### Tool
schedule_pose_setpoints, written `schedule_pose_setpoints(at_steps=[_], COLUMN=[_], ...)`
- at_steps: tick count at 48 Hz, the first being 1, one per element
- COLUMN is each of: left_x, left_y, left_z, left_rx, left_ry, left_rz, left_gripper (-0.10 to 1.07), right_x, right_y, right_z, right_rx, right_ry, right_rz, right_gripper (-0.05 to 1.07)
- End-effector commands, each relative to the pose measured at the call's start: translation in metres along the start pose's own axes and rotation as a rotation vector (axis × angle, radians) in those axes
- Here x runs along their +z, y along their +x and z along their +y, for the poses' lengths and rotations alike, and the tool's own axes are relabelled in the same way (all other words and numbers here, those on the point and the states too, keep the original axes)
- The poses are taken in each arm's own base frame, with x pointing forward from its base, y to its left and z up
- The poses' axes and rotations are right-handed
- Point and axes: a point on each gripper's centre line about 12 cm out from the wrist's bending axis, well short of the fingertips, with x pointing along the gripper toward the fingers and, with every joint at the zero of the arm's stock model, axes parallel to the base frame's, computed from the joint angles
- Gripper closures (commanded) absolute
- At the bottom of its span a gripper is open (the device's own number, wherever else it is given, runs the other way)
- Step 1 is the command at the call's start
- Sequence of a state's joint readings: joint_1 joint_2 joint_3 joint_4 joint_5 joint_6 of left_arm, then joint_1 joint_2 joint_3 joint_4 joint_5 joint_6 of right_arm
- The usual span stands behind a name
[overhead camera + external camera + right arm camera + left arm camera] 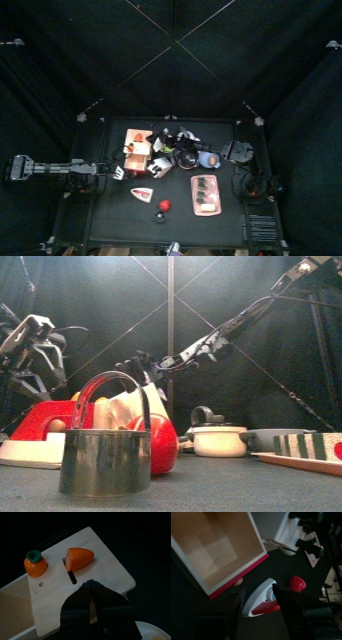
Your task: Grab egg sushi
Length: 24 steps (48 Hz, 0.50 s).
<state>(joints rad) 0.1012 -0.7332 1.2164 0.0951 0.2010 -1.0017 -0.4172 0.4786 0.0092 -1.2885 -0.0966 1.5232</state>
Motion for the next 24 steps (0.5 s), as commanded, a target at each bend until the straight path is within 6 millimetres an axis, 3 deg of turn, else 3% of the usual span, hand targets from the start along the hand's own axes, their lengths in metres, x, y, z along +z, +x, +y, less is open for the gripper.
schedule_pose_setpoints(at_steps=[1, 15, 24], left_x=[0.011, 0.017, 0.022], left_y=[-0.006, -0.022, -0.031], left_z=[-0.017, -0.025, -0.034], left_rx=[-0.074, -0.165, -0.230], left_ry=[0.057, 0.226, 0.389], left_rz=[-0.057, -0.158, -0.233], left_gripper=[0.13, 0.13, 0.13], right_x=[0.037, 0.069, 0.054], right_y=[-0.026, -0.072, -0.108], right_z=[0.018, 0.055, 0.087], right_rx=[0.031, 0.094, 0.147], right_ry=[-0.017, -0.037, -0.026], right_rz=[-0.081, -0.157, -0.133], right_gripper=[0.78, 0.78, 0.77])
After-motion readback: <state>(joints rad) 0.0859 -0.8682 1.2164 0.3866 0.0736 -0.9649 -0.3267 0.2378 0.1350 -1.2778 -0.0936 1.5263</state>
